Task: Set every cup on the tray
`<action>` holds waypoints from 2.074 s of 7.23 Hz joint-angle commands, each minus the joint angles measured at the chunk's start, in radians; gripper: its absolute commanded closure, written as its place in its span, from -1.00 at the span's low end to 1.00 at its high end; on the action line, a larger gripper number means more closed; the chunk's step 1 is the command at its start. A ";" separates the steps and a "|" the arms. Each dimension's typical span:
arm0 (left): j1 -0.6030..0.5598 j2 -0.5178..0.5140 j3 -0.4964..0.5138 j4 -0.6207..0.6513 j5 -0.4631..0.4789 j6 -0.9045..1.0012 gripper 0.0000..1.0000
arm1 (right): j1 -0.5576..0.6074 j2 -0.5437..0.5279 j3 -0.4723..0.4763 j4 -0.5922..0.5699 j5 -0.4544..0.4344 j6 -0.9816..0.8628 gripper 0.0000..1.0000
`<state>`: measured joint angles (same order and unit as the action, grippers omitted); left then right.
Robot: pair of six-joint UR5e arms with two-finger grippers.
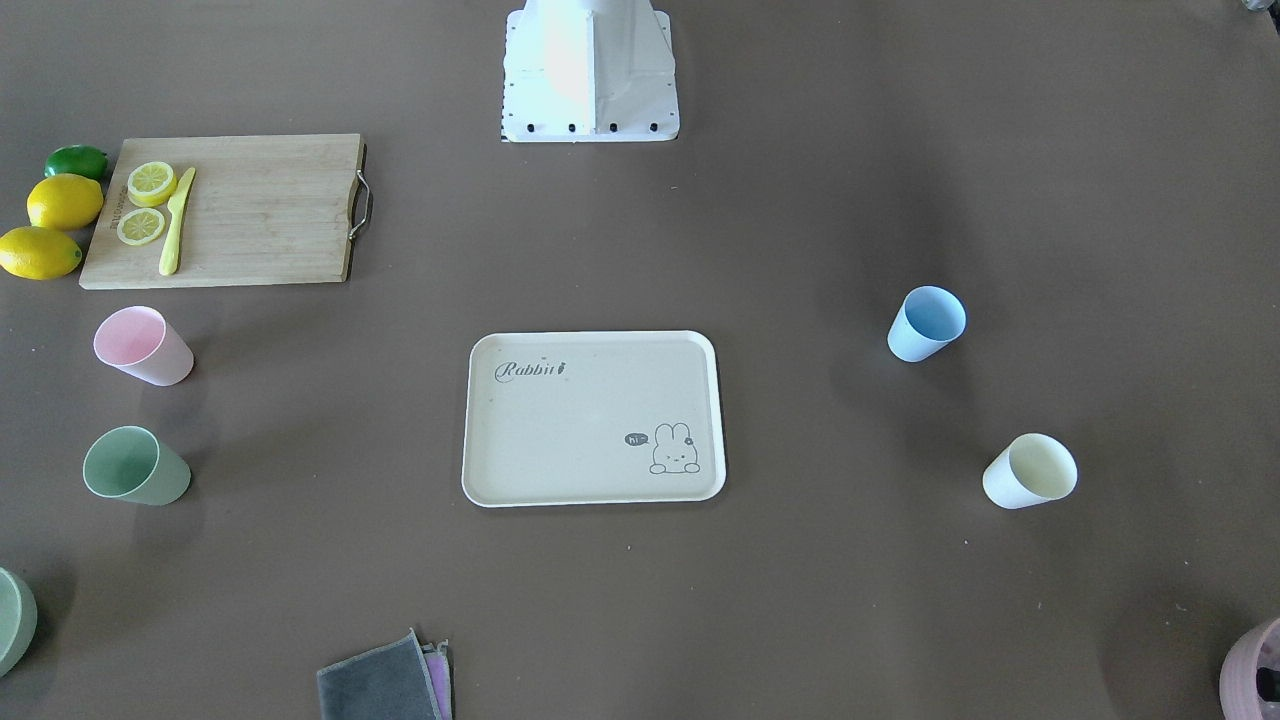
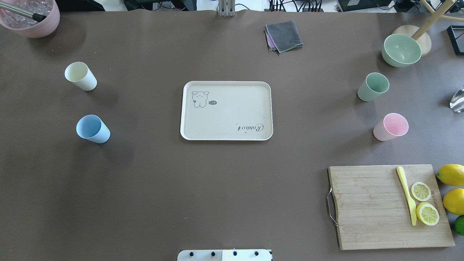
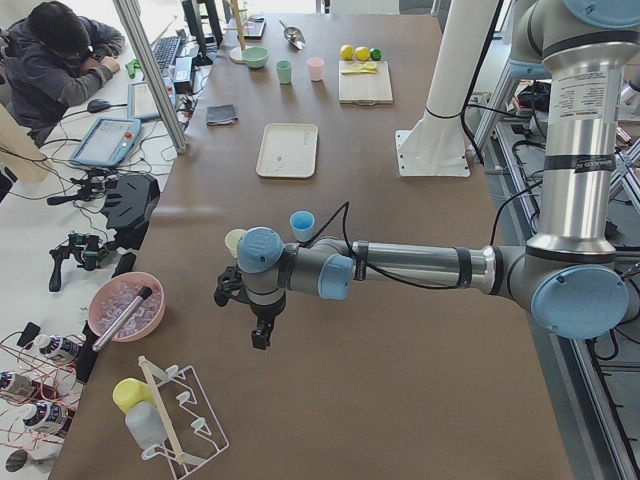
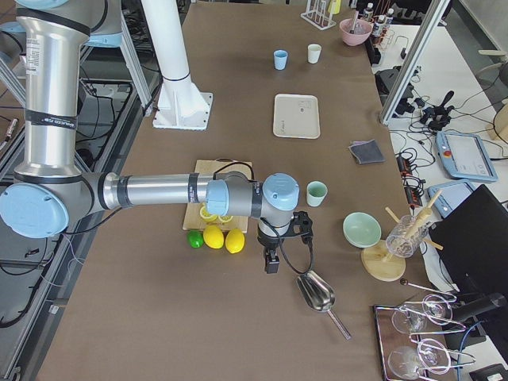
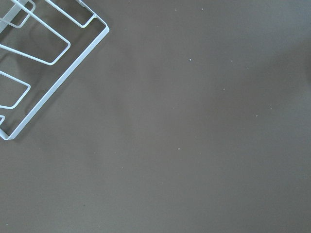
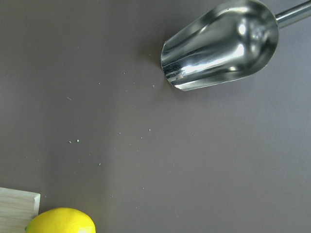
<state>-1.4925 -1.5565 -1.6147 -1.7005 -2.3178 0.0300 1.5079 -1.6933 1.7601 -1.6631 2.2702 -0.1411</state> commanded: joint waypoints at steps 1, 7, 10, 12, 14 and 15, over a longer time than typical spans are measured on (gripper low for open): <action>0.001 0.001 0.001 0.004 0.006 0.001 -0.96 | 0.000 -0.005 0.001 0.000 0.002 0.000 -1.00; 0.000 -0.010 -0.097 -0.001 0.003 -0.001 -0.96 | 0.000 0.021 0.027 0.002 -0.003 0.008 -1.00; -0.008 -0.076 -0.080 -0.198 0.038 -0.016 -0.96 | 0.030 0.138 0.024 0.130 -0.012 0.009 -1.00; -0.006 -0.085 -0.067 -0.212 0.037 -0.035 -0.97 | 0.040 0.109 0.026 0.205 -0.004 0.055 -1.00; -0.003 -0.088 -0.039 -0.327 0.038 -0.047 -0.96 | 0.038 0.070 -0.005 0.369 -0.003 0.124 -1.00; 0.012 -0.124 -0.016 -0.344 0.037 -0.139 -0.96 | 0.019 0.081 -0.004 0.372 -0.004 0.217 -1.00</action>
<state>-1.4929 -1.6522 -1.6549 -2.0001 -2.2805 -0.0355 1.5417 -1.6152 1.7602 -1.3257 2.2668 -0.0194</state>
